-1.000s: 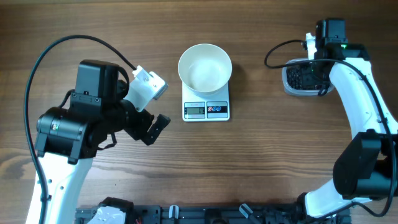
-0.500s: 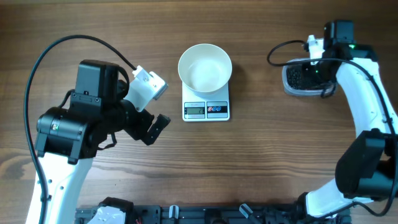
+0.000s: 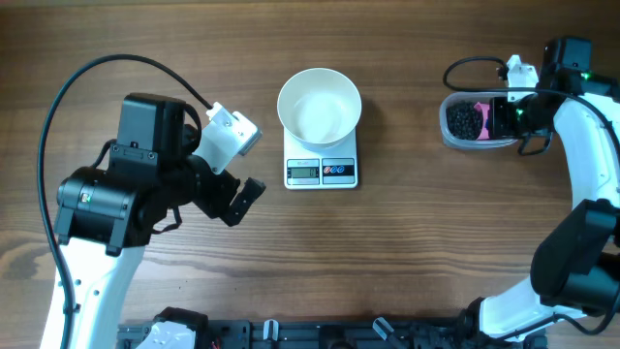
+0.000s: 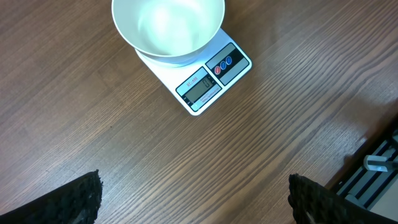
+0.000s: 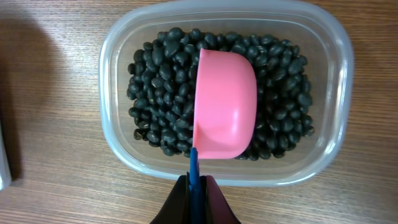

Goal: Scoop item into bowl and weigh 150g on scale
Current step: 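Drag the pink scoop through the beans in the tub with right gripper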

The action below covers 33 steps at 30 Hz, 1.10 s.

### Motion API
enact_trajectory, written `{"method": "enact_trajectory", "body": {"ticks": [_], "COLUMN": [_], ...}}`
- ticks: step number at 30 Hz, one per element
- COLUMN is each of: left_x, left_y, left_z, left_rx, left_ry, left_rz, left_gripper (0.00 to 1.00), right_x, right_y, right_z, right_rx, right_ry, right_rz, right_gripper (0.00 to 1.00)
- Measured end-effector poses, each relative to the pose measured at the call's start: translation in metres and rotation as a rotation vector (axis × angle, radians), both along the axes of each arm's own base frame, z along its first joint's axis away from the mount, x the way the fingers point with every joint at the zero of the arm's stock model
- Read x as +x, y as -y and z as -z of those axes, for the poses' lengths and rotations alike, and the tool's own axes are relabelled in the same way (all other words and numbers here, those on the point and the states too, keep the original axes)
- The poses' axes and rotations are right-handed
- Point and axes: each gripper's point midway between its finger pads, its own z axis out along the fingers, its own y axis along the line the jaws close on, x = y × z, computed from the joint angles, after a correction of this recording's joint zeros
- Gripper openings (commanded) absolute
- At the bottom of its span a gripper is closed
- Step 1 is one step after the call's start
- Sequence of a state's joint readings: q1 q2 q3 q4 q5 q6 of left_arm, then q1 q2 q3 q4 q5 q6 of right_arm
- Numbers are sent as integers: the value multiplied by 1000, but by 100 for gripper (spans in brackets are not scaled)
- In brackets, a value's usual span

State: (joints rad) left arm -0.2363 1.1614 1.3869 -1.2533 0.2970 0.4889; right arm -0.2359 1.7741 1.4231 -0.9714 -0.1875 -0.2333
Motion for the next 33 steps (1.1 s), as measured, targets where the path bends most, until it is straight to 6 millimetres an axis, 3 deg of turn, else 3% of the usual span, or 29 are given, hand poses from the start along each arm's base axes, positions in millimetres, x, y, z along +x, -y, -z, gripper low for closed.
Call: {"method": "enact_trajectory", "body": {"ticks": [19,33], "left_x": [0,0], "left_y": [0,0], "left_z": [0,0], "left_rx": [0,0], "left_ry": [0,0], "left_rz": [0,0], "left_gripper": [100,100], "right_x": [-5,-7], "right_y": [4,1], "right_z": [8,10], "right_rx": [184,208], "right_ry": [-42,-59], "right_rz": [152,178], "right_gripper": [4,5]}}
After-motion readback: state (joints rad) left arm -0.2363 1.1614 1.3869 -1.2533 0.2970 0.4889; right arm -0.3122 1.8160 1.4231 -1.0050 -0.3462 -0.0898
